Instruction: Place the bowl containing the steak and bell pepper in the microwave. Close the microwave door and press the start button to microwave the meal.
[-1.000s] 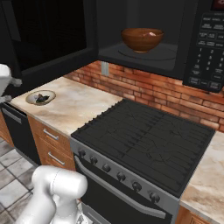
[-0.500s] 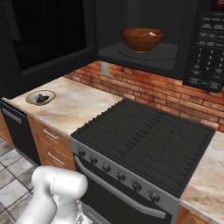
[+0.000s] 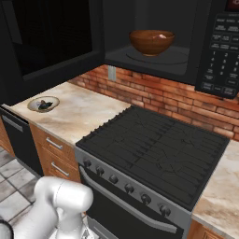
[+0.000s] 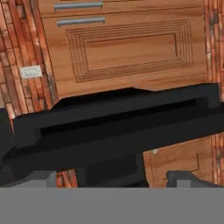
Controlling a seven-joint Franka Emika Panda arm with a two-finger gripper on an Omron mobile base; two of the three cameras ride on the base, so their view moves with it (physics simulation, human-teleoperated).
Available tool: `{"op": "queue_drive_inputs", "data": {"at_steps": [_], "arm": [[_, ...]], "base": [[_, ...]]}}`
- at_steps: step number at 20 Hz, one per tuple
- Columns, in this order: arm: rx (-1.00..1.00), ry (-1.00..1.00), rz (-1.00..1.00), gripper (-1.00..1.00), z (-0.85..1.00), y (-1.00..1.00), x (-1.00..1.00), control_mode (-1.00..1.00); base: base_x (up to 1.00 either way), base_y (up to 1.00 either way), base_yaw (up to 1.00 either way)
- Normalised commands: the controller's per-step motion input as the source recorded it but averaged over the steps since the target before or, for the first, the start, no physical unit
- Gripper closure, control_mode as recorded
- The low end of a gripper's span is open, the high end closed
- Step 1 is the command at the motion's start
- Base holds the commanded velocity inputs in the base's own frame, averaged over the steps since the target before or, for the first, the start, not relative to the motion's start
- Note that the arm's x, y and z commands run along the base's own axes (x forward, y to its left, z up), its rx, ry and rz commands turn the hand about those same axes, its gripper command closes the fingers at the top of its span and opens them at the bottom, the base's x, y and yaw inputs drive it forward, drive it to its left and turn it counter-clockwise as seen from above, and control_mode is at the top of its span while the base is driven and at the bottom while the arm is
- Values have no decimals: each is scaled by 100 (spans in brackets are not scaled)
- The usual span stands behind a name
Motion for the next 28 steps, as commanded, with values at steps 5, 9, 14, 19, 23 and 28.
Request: {"op": "queue_drive_inputs", "data": {"at_steps": [5, 9, 14, 19, 23, 28], "arm": [[-15, 10, -5, -100, 0, 56, 51, -100], [-10, 14, -11, -100, 0, 21, 72, -100], [-11, 15, -16, -100, 0, 8, 71, -100], [-11, 15, -23, -100, 0, -3, 62, -100], [-6, 12, -28, -100, 0, -29, 47, -100], [-4, 12, -27, -100, 0, -46, 42, -100]], "base": [[0, 0, 0], [0, 0, 0], [0, 0, 0], [0, 0, 0], [0, 0, 0], [0, 0, 0]]}}
